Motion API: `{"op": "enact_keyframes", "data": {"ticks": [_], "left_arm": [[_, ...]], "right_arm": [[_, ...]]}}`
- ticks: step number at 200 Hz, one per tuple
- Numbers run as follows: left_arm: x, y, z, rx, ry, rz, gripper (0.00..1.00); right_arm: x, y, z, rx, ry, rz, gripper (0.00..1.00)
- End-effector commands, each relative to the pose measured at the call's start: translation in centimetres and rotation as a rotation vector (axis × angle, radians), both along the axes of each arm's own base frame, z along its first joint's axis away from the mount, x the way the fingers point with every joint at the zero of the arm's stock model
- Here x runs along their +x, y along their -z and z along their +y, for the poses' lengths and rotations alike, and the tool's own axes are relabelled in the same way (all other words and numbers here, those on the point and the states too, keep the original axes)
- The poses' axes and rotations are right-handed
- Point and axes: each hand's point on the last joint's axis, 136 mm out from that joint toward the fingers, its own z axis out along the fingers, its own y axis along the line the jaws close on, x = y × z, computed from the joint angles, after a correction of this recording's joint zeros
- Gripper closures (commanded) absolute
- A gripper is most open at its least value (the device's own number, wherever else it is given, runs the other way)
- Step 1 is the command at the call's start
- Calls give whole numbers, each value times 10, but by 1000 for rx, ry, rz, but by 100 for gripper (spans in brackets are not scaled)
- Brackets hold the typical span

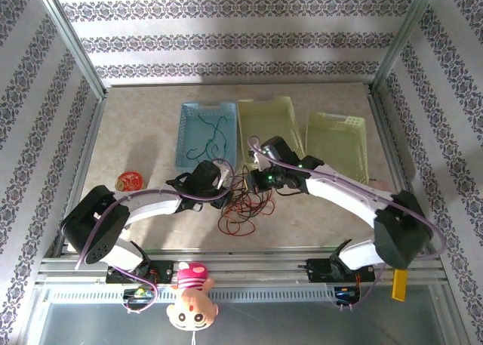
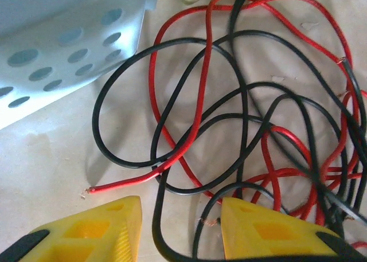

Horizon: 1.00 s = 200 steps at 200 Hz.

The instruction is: Untangle the cables

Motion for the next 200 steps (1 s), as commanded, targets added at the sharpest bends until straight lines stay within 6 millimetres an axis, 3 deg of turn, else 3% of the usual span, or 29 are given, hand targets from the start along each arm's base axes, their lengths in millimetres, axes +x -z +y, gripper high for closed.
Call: {"op": "enact_keyframes", "data": {"ticks": [1, 57, 98, 155, 175, 200], "left_arm": [[1, 2, -5, 0, 17, -13, 60], [-3, 11, -2, 14, 15, 8, 60], [-6, 11, 3, 12, -3, 8, 60], [-10, 9, 8, 9, -25, 6, 60], [-9, 7, 8, -3, -34, -1, 59], [-7, -3, 7, -29, -43, -22, 59]], "right_arm": [[11, -57, -3, 41, 12, -155, 100], [33, -151, -18, 123, 100, -391, 100], [61, -207, -56, 98, 258, -585, 100], [97, -271, -104, 202, 420, -710, 100], [108, -273, -111, 183, 437, -709, 100], [128, -247, -120, 143, 468, -660, 100]]}}
